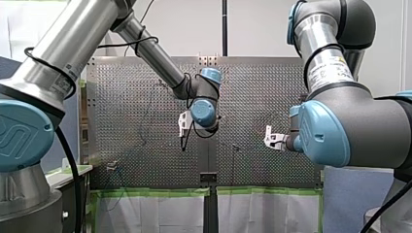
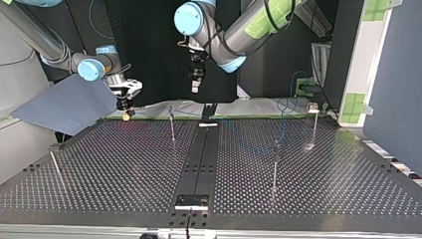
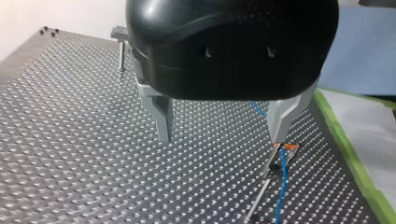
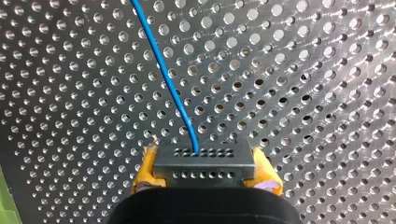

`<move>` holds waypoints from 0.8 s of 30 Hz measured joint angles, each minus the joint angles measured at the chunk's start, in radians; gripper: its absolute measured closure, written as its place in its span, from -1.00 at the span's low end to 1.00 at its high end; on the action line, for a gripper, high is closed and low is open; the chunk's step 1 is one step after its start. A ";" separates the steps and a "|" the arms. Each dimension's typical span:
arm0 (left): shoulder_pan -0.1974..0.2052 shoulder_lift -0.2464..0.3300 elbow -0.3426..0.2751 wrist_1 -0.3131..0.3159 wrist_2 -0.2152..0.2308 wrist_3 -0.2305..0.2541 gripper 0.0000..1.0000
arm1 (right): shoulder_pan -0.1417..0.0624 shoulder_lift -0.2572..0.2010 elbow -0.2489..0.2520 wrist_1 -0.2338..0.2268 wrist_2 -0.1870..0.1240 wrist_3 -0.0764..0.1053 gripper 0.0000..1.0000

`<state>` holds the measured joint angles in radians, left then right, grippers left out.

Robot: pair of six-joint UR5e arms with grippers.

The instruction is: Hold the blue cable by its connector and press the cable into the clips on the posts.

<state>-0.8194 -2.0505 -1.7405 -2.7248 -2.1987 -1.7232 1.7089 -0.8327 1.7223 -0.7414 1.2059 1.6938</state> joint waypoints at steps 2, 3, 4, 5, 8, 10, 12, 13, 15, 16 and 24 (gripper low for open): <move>-0.002 0.021 -0.021 0.018 -0.002 0.013 -1.00 | 0.000 0.000 0.000 0.000 0.000 0.000 1.00; -0.002 0.029 -0.029 0.026 -0.001 0.015 -1.00 | 0.000 0.000 0.000 -0.001 0.000 0.000 1.00; -0.002 0.037 -0.037 0.033 0.001 0.016 -1.00 | 0.000 0.000 0.000 -0.001 0.000 0.000 1.00; 0.000 0.047 -0.047 0.039 0.006 0.013 -1.00 | 0.000 0.000 0.000 -0.001 0.000 0.000 1.00; 0.006 0.073 -0.072 0.035 0.025 0.003 -1.00 | 0.000 0.000 0.000 -0.002 0.000 0.000 1.00; 0.013 0.088 -0.088 0.028 0.039 0.000 -1.00 | 0.000 0.000 0.000 -0.002 0.000 0.000 1.00; 0.027 0.108 -0.108 0.032 0.059 -0.012 -1.00 | 0.000 0.000 0.000 -0.001 0.000 0.000 1.00; 0.035 0.117 -0.117 0.037 0.067 -0.019 -1.00 | 0.000 0.000 0.000 -0.001 0.000 0.000 1.00; 0.049 0.137 -0.137 0.052 0.086 -0.036 -1.00 | 0.000 0.000 0.000 0.000 0.000 0.000 1.00; 0.054 0.147 -0.147 0.060 0.092 -0.042 -1.00 | 0.000 0.000 0.000 0.000 0.000 0.000 1.00; 0.074 0.231 -0.231 0.087 0.058 -0.004 -1.00 | -0.001 -0.001 -0.005 0.018 0.000 -0.006 1.00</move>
<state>-0.7450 -1.8192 -1.9718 -2.6383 -2.1403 -1.7272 1.7083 -0.8339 1.7168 -0.7229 1.2058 1.6876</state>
